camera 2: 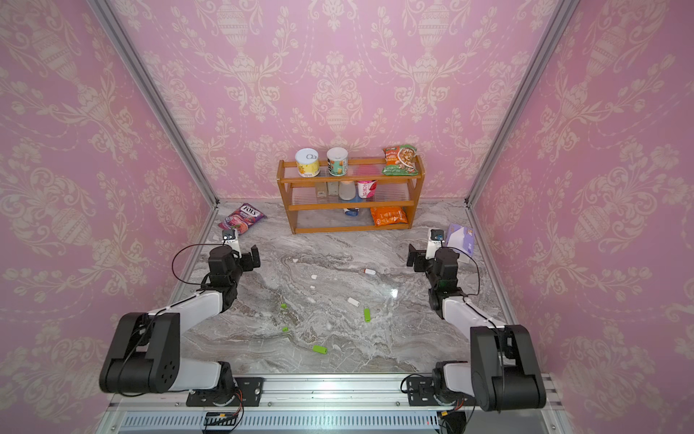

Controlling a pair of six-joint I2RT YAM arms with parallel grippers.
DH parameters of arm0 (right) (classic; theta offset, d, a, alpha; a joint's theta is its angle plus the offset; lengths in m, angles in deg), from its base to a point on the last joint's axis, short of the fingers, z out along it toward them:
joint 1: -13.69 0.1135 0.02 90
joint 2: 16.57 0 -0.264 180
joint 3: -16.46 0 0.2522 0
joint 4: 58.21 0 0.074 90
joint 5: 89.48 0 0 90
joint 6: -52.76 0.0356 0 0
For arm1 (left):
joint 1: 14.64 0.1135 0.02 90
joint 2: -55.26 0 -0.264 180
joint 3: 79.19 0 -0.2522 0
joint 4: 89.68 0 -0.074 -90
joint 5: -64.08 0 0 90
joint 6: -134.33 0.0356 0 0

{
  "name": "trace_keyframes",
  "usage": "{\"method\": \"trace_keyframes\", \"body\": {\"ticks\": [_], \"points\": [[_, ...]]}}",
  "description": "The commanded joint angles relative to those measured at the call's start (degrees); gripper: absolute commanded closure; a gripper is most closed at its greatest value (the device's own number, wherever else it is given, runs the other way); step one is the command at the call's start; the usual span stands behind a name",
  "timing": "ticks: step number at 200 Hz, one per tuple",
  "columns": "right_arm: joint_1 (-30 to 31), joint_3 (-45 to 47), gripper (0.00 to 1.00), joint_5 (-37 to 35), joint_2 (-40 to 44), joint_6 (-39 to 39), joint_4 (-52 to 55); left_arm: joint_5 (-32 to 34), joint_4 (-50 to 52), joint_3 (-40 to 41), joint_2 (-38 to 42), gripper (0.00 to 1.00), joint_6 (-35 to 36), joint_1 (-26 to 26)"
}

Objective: Close the usb drive cover
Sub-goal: Pick up the cover from the center of the board.

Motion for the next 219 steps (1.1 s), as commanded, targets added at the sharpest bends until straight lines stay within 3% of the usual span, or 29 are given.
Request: {"method": "trace_keyframes", "body": {"ticks": [1,43,76,111,185,219], "points": [[3.6,-8.9,0.0,-0.8,-2.5,0.5,22.3,0.3,13.1,-3.6,1.4,0.01,-3.8,0.1],[17.9,-24.3,0.01,-6.6,-14.8,-3.2,40.7,-0.9,21.8,-7.4,4.3,0.03,-8.9,0.1],[25.7,-42.3,0.1,-1.7,-27.5,0.5,53.8,-5.3,24.9,-8.2,6.1,0.08,-12.7,0.1],[32.1,-53.2,0.12,2.5,-36.3,-0.7,57.4,-10.7,28.7,-10.9,6.0,0.12,-16.2,0.2],[35.5,-67.1,0.24,16.8,-47.6,-15.9,65.8,-27.6,43.5,-23.8,-1.2,0.13,-26.0,0.2],[36.4,-70.9,0.31,17.2,-50.7,-23.1,69.3,-32.8,40.6,-23.6,-1.4,0.15,-33.2,0.5]]}}
